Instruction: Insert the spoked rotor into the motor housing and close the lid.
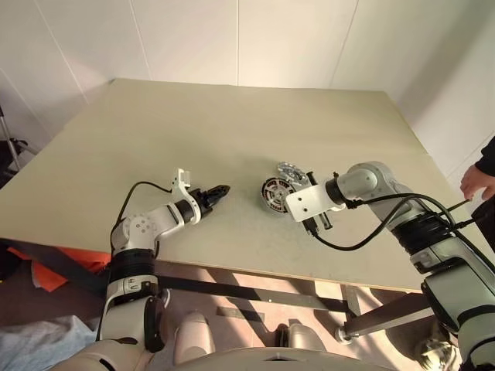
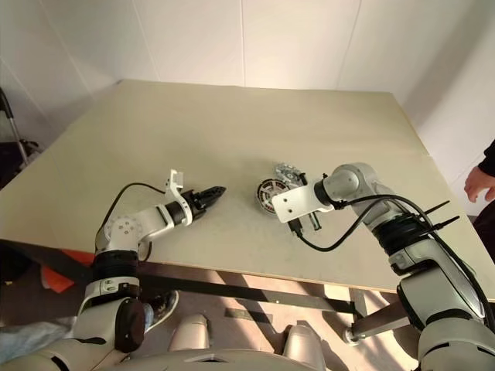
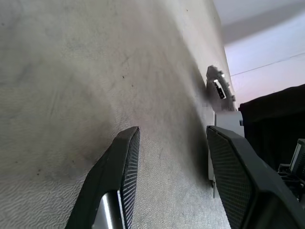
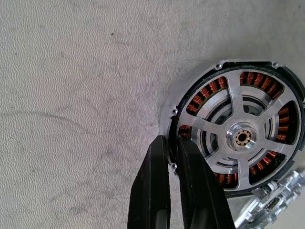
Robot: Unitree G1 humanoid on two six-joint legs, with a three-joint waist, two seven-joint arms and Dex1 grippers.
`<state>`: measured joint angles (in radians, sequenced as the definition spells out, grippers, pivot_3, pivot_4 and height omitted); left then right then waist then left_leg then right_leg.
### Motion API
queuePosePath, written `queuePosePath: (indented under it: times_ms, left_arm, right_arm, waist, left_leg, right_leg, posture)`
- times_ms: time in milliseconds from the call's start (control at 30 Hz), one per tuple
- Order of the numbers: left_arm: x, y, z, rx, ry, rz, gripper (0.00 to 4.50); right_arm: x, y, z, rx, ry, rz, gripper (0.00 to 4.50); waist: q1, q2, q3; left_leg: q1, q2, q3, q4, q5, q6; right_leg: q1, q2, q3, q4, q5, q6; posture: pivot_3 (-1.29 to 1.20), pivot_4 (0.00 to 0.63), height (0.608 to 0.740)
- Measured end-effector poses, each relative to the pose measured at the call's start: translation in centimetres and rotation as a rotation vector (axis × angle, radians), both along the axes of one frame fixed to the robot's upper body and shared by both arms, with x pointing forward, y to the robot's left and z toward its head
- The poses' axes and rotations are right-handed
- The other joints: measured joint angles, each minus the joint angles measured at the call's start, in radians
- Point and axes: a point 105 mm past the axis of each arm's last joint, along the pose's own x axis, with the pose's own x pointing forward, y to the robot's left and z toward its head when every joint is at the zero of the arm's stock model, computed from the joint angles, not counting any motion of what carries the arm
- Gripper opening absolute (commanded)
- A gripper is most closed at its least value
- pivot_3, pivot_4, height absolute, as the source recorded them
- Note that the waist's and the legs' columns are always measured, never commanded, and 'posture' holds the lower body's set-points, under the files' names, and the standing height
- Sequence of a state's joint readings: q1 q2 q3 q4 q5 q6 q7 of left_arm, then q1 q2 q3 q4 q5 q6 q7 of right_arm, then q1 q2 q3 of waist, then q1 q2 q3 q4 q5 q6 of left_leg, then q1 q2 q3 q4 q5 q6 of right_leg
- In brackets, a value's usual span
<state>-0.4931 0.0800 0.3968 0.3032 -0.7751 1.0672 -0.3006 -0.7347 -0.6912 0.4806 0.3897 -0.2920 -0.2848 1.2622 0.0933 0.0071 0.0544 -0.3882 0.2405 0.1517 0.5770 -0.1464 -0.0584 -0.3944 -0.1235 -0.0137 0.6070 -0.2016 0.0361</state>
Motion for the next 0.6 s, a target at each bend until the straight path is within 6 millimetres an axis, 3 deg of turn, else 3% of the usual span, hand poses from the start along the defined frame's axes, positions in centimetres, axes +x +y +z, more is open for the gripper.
queuePosePath:
  times_ms: [200,433,600]
  left_arm:
    - [-0.4,0.3,-0.3,-0.012,0.005,0.022,2.37]
    - [-0.6,1.0,-0.1,-0.02,-0.008,0.041,2.37]
    - [-0.5,2.0,-0.2,0.001,-0.012,0.073,2.37]
  right_arm:
    - [0.7,0.3,0.9,0.088,0.142,-0.226,0.01]
    - [-2.3,1.7,4.7,0.235,0.438,-0.369,0.01]
    - [-3.5,4.1,5.6,0.318,0.6,-0.487,0.01]
  waist:
    - [-0.001,0.001,0.001]
    - [0.003,0.001,0.001]
    - [0.001,0.001,0.001]
  left_leg:
    - [-0.001,0.0,0.0,0.0,0.0,0.0]
    - [-0.003,0.0,0.0,-0.004,0.0,0.0]
    - [-0.001,0.001,0.0,-0.004,0.001,-0.002]
  right_leg:
    - [-0.001,0.0,0.001,0.0,0.0,0.0]
    - [-0.005,0.001,0.0,-0.001,0.0,-0.001]
    - [-0.005,0.001,0.001,0.001,0.0,-0.001]
  posture:
    - [0.0,0.0,0.74]
    - [0.0,0.0,0.74]
    - [0.0,0.0,0.74]
